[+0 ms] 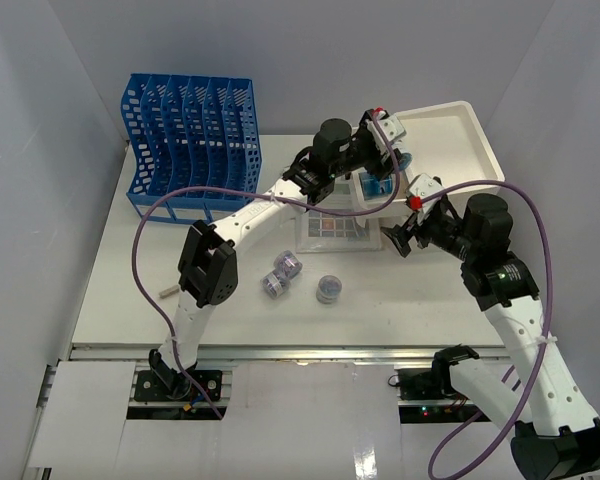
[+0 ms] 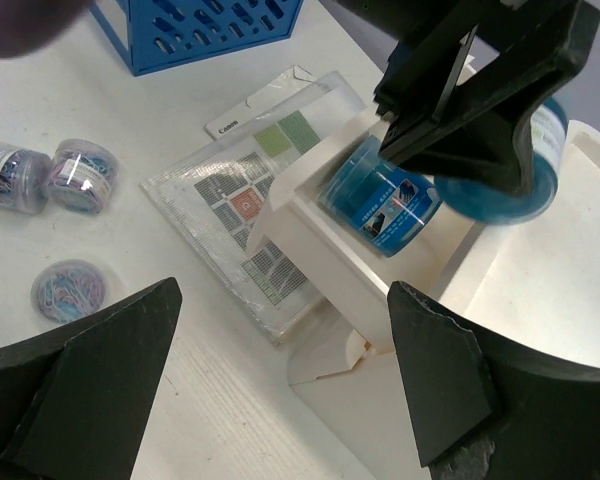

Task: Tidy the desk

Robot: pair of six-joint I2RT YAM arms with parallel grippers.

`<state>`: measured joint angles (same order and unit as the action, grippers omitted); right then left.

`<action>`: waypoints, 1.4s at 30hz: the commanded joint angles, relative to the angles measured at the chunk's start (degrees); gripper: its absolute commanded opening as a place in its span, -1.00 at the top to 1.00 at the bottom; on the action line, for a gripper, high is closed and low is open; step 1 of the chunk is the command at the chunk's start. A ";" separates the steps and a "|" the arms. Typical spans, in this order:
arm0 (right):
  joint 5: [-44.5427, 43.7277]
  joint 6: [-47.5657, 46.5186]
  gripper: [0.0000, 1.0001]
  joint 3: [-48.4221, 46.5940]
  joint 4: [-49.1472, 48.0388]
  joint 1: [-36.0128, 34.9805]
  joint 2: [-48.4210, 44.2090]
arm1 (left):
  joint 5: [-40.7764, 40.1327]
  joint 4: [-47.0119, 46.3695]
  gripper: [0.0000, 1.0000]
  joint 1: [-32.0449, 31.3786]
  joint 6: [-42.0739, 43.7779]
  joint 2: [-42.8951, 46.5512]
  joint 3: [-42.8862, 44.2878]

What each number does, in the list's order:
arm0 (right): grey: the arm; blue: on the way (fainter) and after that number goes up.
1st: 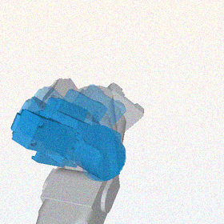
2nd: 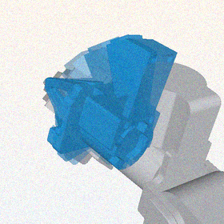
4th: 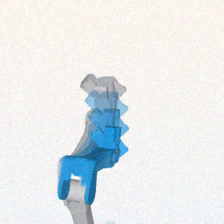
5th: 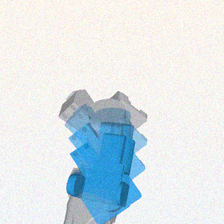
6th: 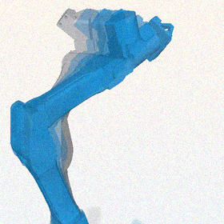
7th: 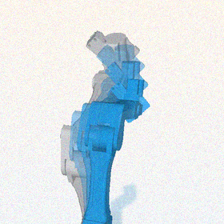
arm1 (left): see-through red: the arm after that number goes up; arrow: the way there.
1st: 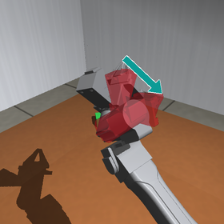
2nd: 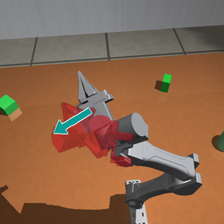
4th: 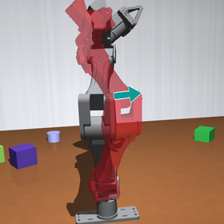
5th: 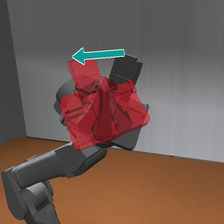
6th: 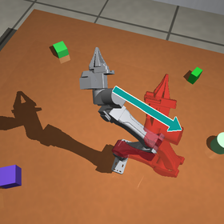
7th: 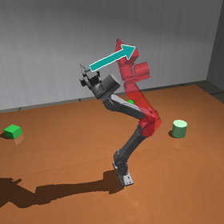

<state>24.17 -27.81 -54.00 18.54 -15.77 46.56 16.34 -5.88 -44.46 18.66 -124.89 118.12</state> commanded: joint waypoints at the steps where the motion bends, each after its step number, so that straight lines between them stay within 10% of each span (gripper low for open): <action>1: 1.27 0.94 -0.81 1.71 0.03 0.76 -1.73 | -4.13 -7.96 1.00 1.15 7.25 0.24 1.15; 18: -2.20 2.58 -0.80 -1.02 0.10 3.98 -0.34 | -9.03 -12.22 0.90 3.32 10.71 -1.67 -1.39; 22: -1.76 3.49 -0.80 -1.74 0.10 4.88 0.21 | -9.36 -11.23 -0.08 3.32 7.65 -2.18 -0.95; 28: -1.37 4.68 -0.80 -2.78 0.05 5.13 0.97 | -8.60 -9.96 -0.66 3.32 5.35 -1.07 -0.79; 42: -7.68 17.74 -0.95 -13.03 -0.72 5.13 10.98 | -14.57 -1.82 -0.96 3.42 -4.00 5.72 2.37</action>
<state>19.98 -16.00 -62.23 19.77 -10.90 55.24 6.12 -10.65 -41.19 20.12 -128.50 117.80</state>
